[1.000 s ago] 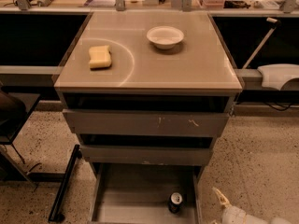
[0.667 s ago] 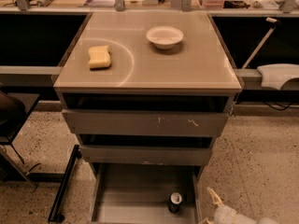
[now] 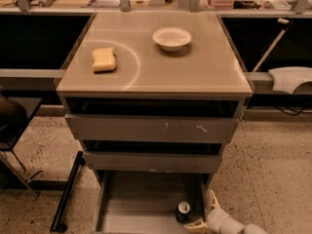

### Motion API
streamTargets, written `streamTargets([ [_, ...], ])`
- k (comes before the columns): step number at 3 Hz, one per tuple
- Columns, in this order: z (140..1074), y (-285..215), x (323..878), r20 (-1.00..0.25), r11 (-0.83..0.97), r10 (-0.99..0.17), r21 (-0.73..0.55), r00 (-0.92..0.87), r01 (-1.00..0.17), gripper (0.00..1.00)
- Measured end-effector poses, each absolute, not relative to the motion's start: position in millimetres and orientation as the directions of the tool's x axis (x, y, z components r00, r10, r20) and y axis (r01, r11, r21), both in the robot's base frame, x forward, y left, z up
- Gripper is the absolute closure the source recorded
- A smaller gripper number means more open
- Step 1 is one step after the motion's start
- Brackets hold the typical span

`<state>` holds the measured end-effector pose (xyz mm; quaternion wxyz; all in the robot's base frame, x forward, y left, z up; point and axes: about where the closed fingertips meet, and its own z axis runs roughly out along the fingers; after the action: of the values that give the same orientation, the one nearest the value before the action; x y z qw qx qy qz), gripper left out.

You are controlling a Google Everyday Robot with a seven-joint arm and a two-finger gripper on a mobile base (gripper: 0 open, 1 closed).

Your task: Pick pepsi can from bottom drawer and place on counter

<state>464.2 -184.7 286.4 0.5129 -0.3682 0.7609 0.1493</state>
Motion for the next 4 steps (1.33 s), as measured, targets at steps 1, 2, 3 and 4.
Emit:
streamTargets([
  [1,277.2,-198.5,472.9,-0.867,0.714,-0.442,-0.183,-0.231,-0.676,0.00],
  [2,246.7,-182.1,473.1,-0.864,0.693,-0.430,-0.130,-0.261,-0.709,0.00],
  [3,213.7,-150.3,484.8,-0.851,0.640,-0.449,-0.094,-0.271,-0.763,0.00],
  [4,213.7,-150.3,484.8,-0.851,0.640,-0.449,-0.094,-0.271,-0.763,0.00],
])
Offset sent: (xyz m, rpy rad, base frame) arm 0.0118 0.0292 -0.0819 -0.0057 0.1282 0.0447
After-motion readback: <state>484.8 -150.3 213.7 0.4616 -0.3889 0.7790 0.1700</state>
